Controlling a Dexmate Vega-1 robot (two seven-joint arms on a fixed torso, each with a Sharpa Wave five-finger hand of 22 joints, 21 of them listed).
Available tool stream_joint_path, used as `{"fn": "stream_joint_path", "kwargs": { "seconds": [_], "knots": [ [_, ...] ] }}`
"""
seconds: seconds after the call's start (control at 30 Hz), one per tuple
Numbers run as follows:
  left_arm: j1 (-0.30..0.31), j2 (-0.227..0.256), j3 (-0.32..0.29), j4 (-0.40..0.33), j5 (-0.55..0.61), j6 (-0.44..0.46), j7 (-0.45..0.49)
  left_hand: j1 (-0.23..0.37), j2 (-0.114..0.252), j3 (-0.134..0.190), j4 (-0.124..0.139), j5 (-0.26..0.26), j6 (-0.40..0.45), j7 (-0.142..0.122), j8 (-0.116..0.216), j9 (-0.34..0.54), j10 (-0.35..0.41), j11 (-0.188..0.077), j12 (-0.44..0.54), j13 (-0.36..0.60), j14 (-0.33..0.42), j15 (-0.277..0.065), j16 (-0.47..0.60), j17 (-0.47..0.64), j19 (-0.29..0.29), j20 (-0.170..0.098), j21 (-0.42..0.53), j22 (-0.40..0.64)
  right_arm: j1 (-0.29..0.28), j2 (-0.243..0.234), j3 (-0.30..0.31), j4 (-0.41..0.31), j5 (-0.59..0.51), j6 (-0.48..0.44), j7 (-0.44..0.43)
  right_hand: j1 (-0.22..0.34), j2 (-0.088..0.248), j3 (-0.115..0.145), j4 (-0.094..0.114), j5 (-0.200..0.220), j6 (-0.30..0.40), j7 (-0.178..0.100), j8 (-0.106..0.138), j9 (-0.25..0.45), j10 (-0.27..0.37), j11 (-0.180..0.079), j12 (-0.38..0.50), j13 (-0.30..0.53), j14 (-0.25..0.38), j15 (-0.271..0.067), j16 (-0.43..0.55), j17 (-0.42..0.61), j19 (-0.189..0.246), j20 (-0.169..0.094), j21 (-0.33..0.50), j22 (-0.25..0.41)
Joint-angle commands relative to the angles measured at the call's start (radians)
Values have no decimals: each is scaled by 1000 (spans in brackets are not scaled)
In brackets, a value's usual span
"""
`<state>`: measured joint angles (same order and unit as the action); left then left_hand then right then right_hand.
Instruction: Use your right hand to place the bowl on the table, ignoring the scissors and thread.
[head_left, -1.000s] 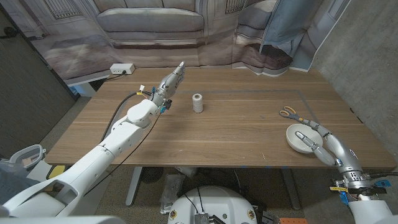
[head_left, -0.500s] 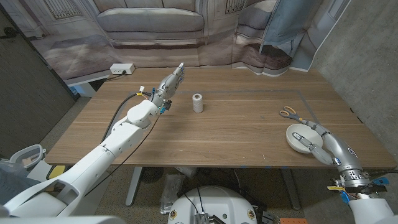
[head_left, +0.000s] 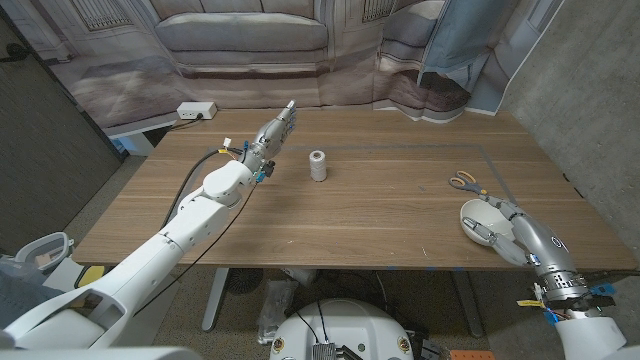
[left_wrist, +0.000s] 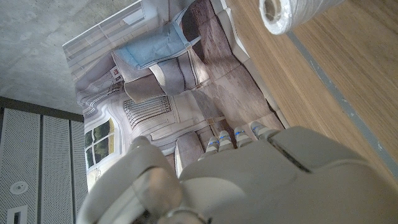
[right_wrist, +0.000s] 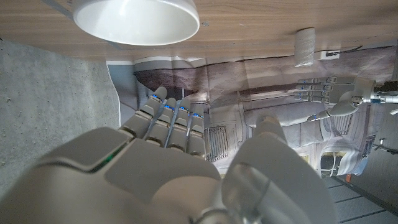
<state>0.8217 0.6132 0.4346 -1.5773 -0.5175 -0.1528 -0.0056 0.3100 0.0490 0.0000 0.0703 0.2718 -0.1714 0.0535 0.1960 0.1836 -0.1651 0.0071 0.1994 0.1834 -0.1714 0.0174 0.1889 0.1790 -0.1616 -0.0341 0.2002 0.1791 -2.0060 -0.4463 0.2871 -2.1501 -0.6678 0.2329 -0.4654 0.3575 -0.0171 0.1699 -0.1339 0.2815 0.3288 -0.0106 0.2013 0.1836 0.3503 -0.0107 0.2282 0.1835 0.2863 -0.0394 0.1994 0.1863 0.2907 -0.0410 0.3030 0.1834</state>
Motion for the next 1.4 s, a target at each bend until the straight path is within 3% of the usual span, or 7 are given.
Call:
{"fn": "stream_joint_path", "kwargs": {
  "seconds": [0.03, 0.3, 0.63, 1.03, 1.4],
  "knots": [
    [17, 9, -8, -24, 0, 6, 15, 8, 3, -7, 0, 1, -6, -7, -1, 4, -10, 0, 1, 2, -13, -1, -3, 4, -4, -29, -1, 1, -7, -30, -16, -6, -44, -48, -26, 22, -4, 3, -11, 9, 13, 1, 7, 4, 4, 0, 0, 3, 9, -22, 3, 2, 15, -48, -2, 2],
    [34, 17, -14, -47, 1, 8, 28, 9, 4, -7, 1, 1, -6, -8, -1, 4, -10, 0, 0, 2, -14, -1, -3, 4, -6, -28, -1, 1, -17, -47, -22, -17, -69, -81, -37, 68, -16, 12, -32, 22, -4, 5, 0, 4, -6, -3, -6, 4, 21, -26, 4, 2, 27, -48, -5, 1],
    [55, 28, -24, -70, -3, 10, 38, 9, 5, -9, 1, 0, -7, -9, -1, 4, -11, 0, 0, 2, -14, -1, -3, 4, -7, -28, -1, 2, -35, -66, -34, -56, -107, -154, -12, 144, -33, 26, -48, 44, -21, 18, -4, 5, -14, 18, -10, 5, 27, -27, 3, 3, 40, -41, -11, 1],
    [63, 34, -32, -72, -9, 0, 32, 10, 7, -11, 2, -1, -7, -10, -1, 4, -14, -2, -1, 2, -17, 0, -3, 4, -9, -27, -2, 2, -53, -86, -52, -98, -154, -235, 17, 251, -51, 46, -51, 75, -64, 23, -12, 7, -46, 22, -21, 6, 14, -26, -5, 5, 47, -41, -23, 2],
    [57, 34, -33, -57, -13, -8, 19, 9, 8, -13, 3, -1, -7, -10, -1, 4, -16, -1, -1, 2, -18, -1, -4, 4, -12, -25, -2, 2, -54, -104, -70, -118, -167, -291, 46, 285, -60, 51, -48, 86, -76, 28, -12, 7, -58, 27, -24, 6, 9, -25, -7, 6, 48, -41, -28, 3]
  ]
}}
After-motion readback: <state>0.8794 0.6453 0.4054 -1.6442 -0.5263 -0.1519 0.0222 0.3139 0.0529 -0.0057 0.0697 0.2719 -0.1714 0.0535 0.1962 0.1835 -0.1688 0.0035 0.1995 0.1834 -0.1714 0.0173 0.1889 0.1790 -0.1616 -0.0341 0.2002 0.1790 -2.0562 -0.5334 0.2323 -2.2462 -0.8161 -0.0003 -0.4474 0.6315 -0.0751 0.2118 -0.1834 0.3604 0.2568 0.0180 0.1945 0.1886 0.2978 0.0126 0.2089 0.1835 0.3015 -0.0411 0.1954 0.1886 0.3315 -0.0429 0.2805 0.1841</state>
